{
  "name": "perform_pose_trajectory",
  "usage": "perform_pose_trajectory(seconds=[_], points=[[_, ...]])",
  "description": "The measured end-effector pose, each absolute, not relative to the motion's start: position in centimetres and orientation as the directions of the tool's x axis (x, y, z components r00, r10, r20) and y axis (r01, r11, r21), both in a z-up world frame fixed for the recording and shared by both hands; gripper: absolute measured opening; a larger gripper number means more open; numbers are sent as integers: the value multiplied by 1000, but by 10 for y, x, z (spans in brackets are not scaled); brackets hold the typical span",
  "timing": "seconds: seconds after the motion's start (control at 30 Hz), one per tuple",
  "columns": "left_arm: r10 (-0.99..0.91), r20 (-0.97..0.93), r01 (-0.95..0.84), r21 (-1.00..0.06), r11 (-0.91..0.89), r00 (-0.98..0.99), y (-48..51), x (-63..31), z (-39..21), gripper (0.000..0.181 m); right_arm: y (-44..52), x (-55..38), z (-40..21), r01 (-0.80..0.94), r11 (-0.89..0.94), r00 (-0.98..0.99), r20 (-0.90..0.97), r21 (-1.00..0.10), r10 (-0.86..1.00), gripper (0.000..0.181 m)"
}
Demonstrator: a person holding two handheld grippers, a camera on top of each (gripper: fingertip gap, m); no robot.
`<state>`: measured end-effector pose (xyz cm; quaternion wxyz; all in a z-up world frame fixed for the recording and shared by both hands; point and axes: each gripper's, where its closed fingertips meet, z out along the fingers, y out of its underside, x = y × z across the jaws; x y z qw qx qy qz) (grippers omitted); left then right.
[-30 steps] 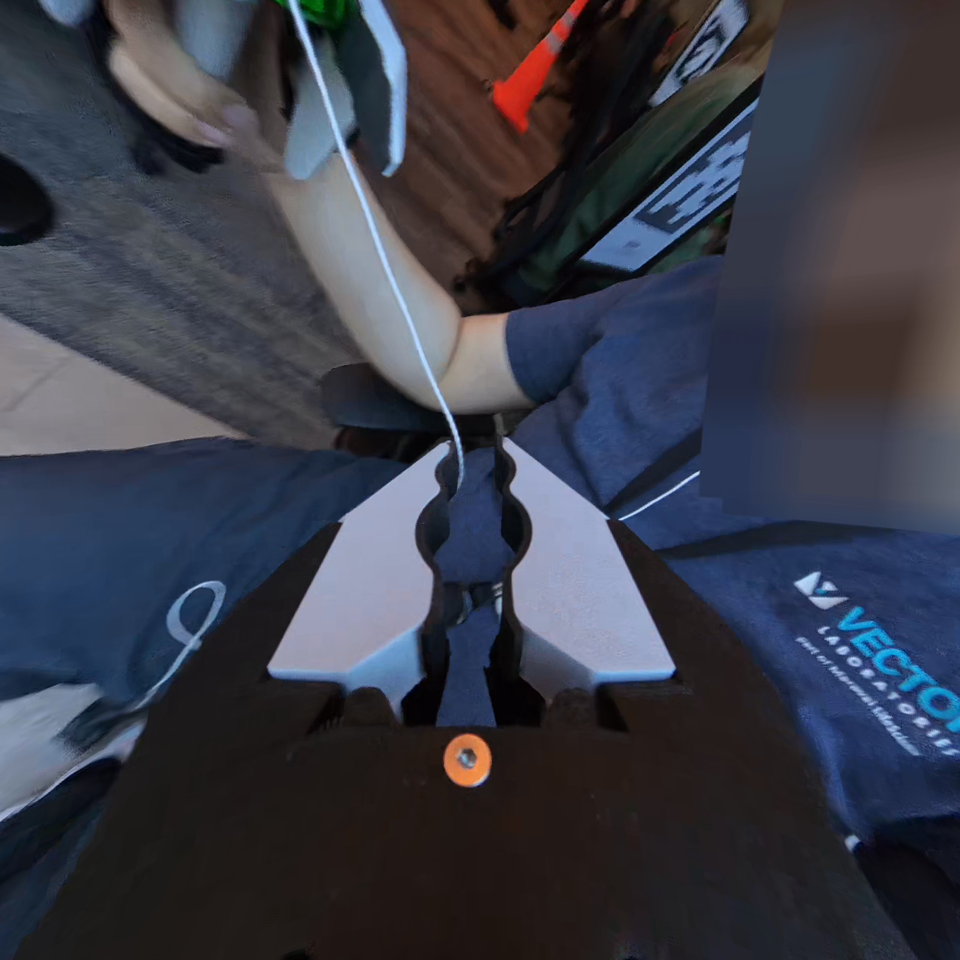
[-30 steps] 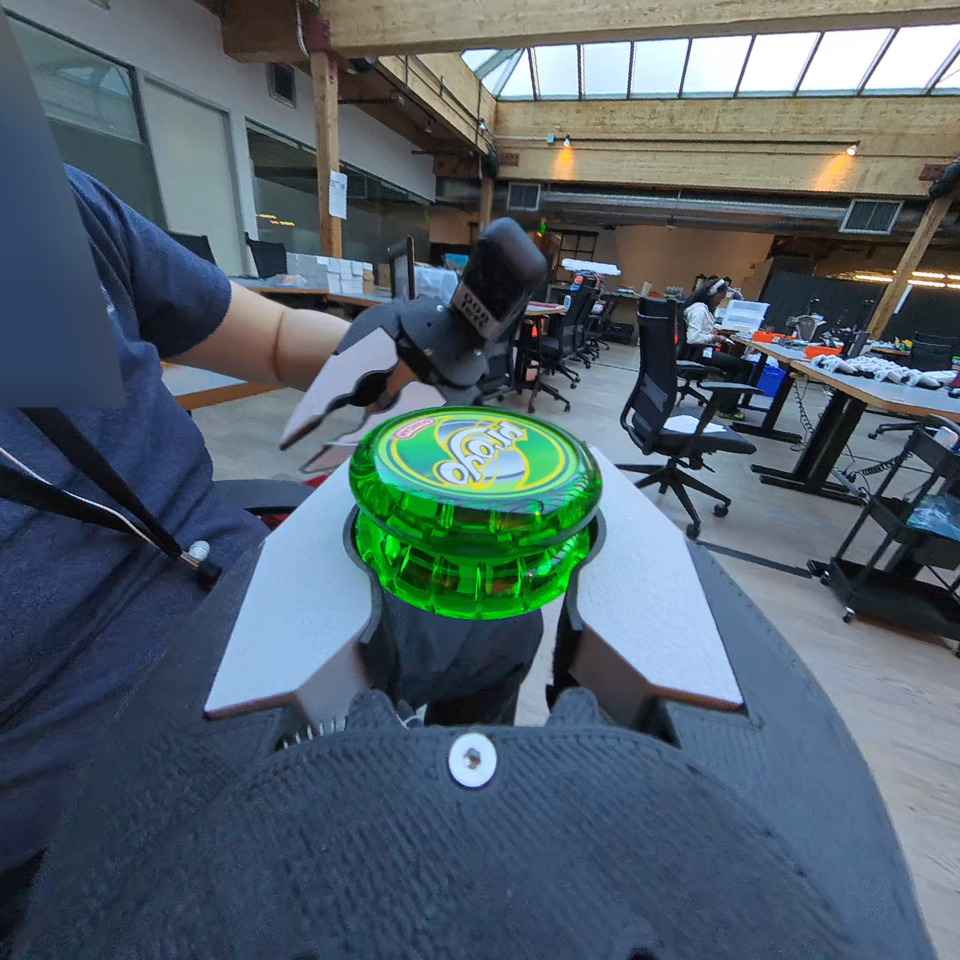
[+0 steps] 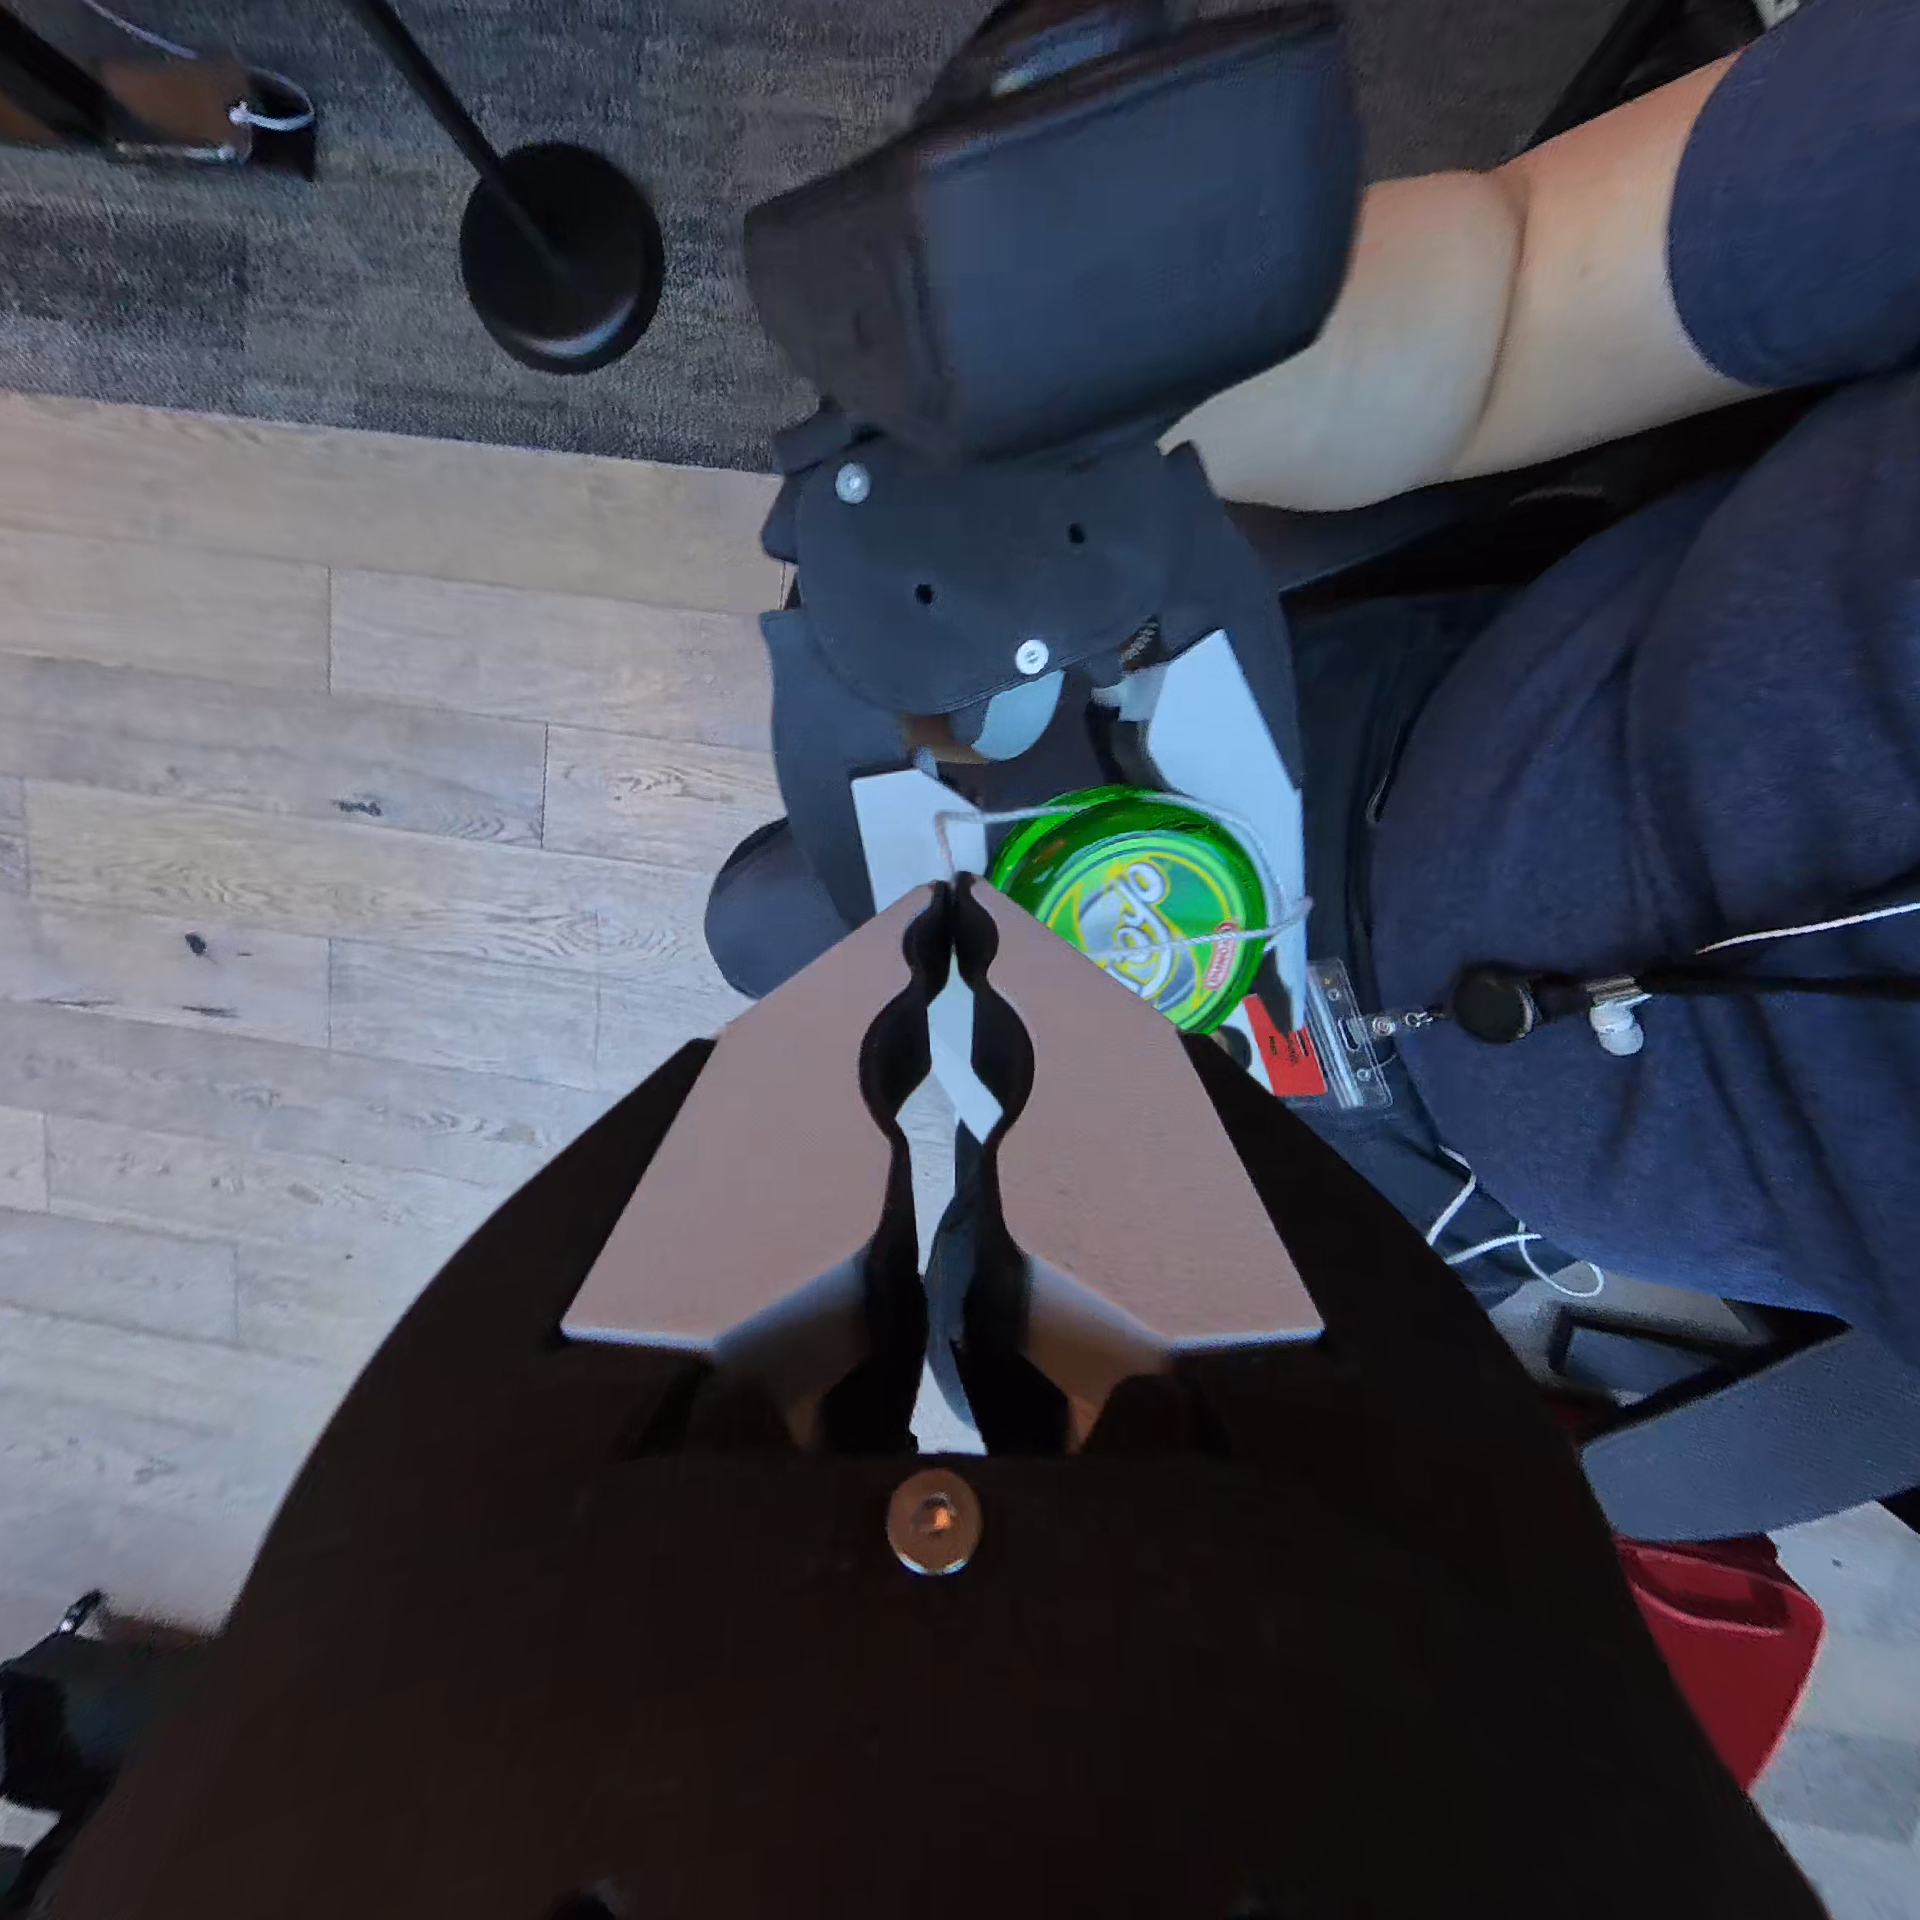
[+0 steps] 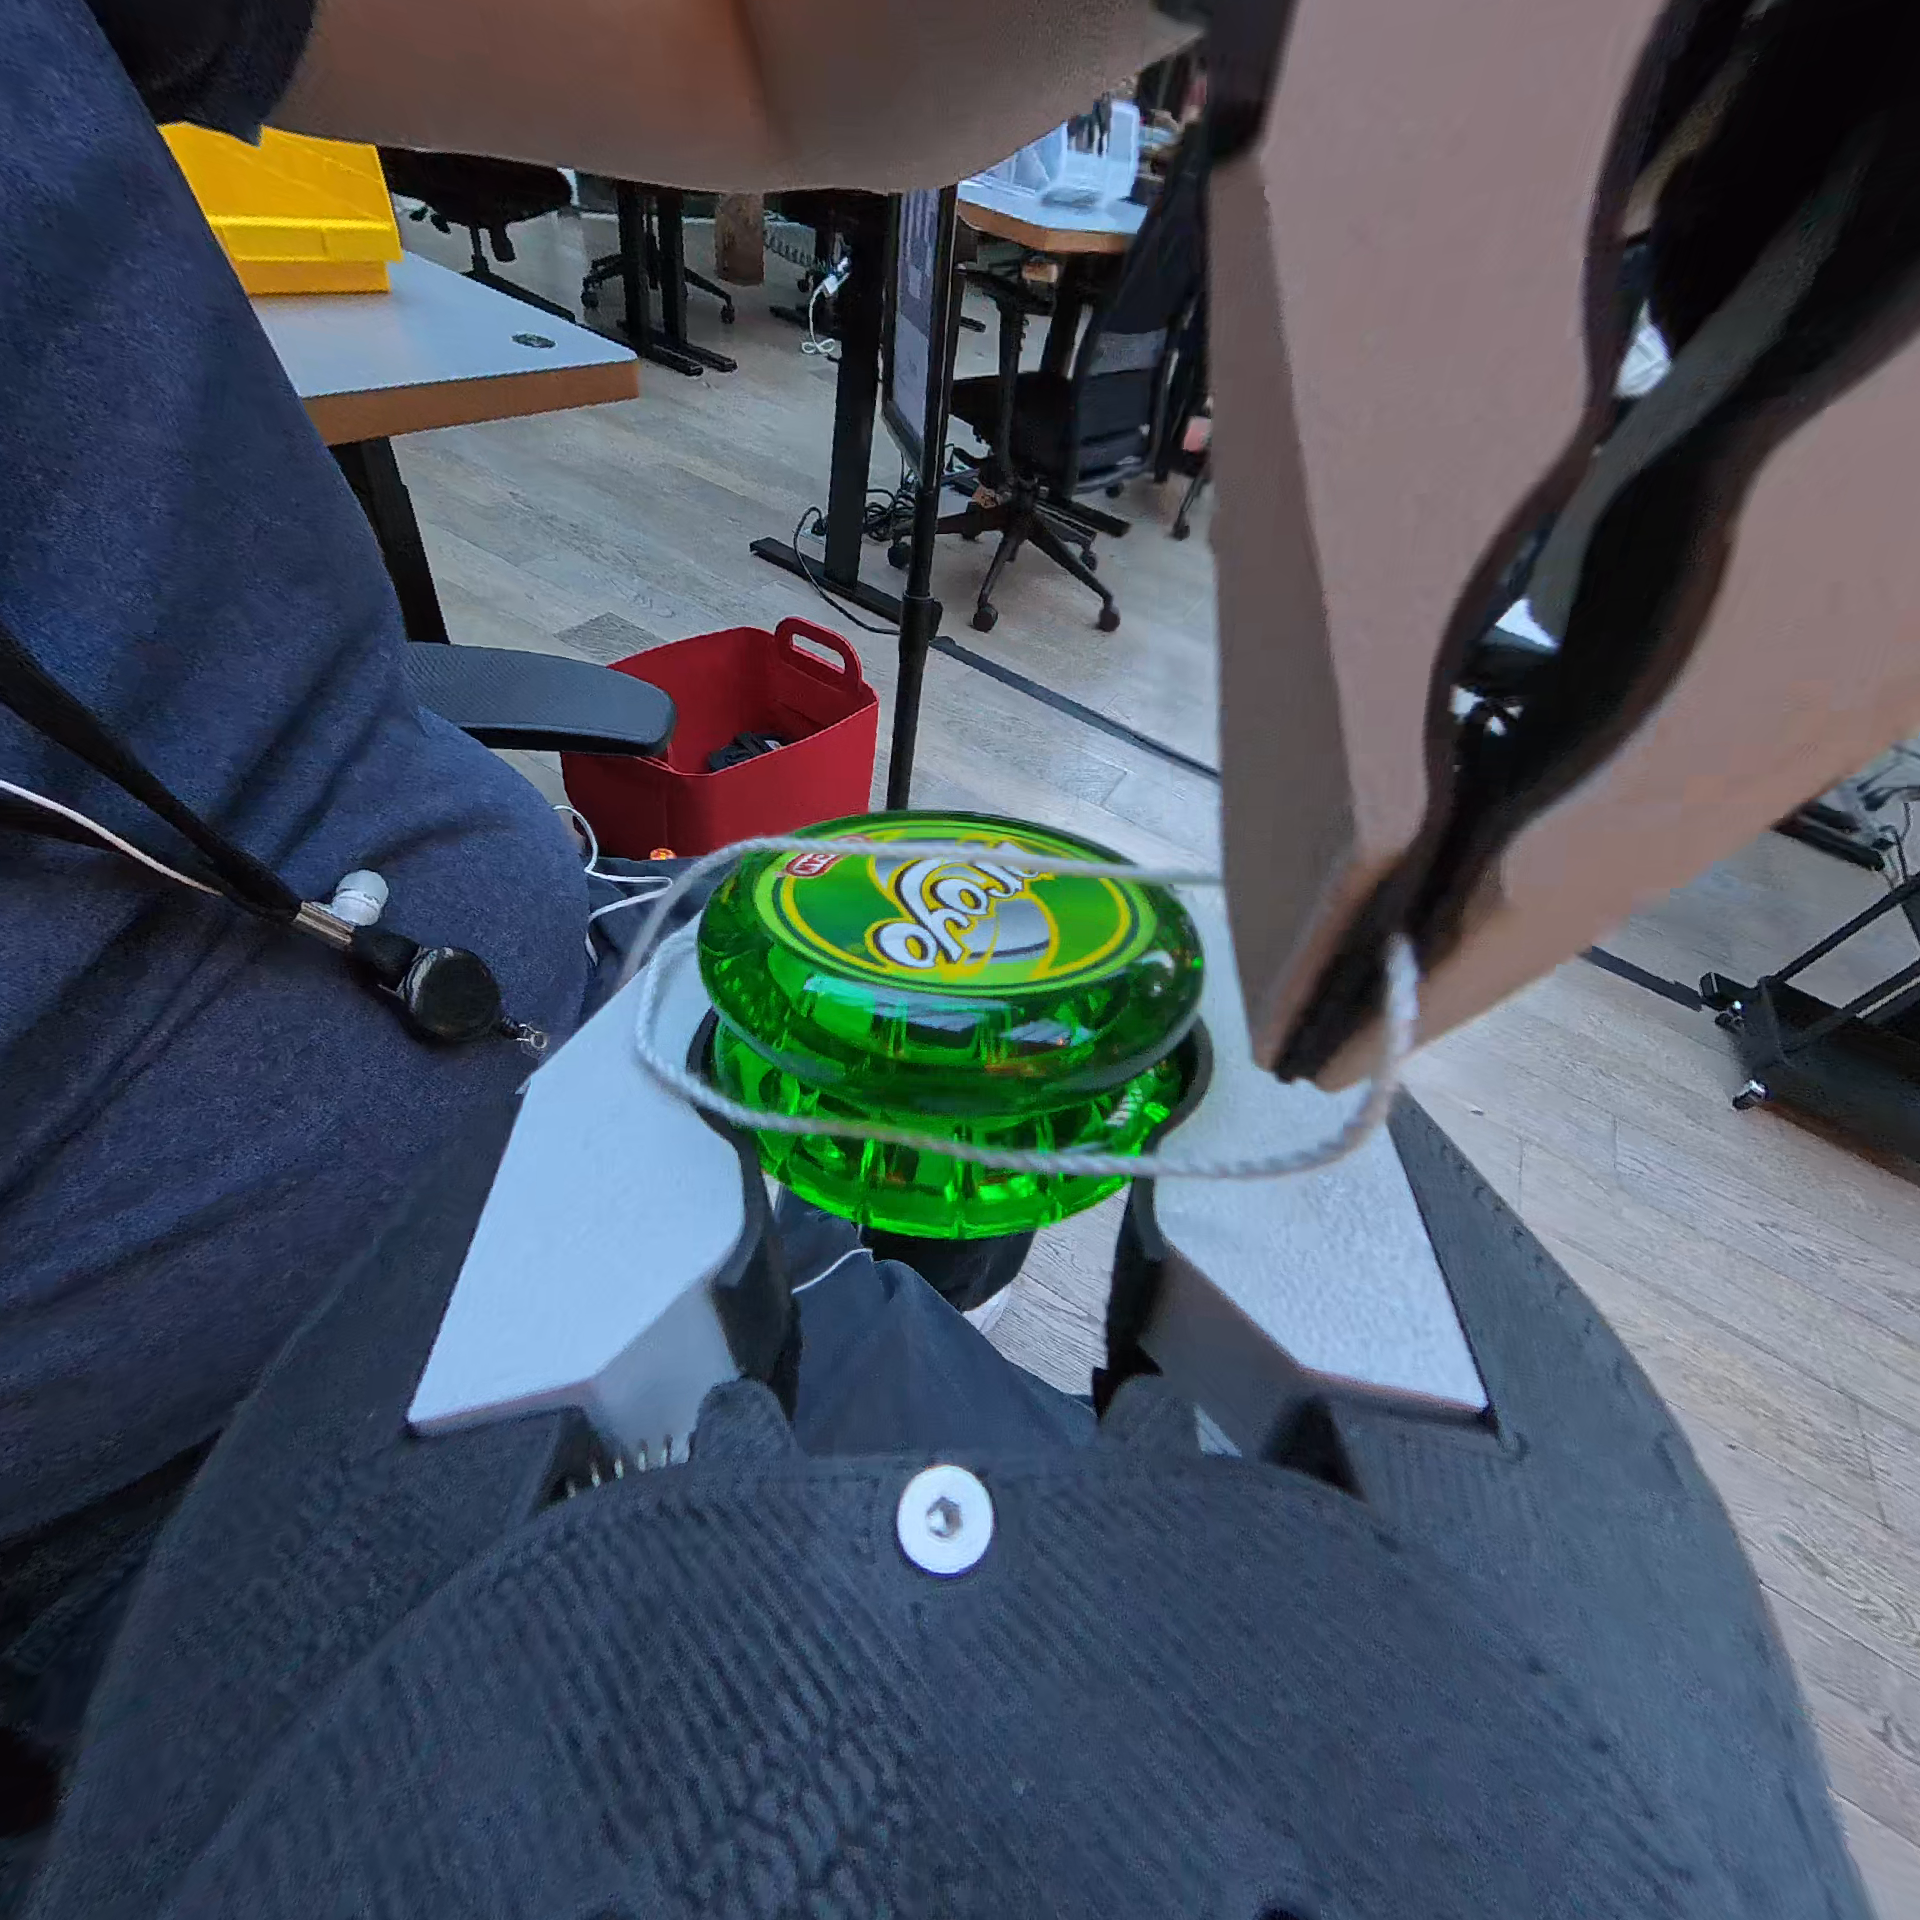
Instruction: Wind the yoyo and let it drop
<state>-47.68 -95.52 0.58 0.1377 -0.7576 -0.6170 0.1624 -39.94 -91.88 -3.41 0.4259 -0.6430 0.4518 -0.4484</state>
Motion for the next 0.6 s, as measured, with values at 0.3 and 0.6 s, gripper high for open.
perform_pose_trajectory(seconds=[0.3,0.6], points=[[998,22,896,-442,-45,61,-963,-458,-3,0,-933,-417,-26,-195,-252,103,235,-948,-966,75],[997,78,859,-511,43,-4,-947,-430,-19,0,-945,-441,-6,-90,-196,51,193,-976,-980,75]])
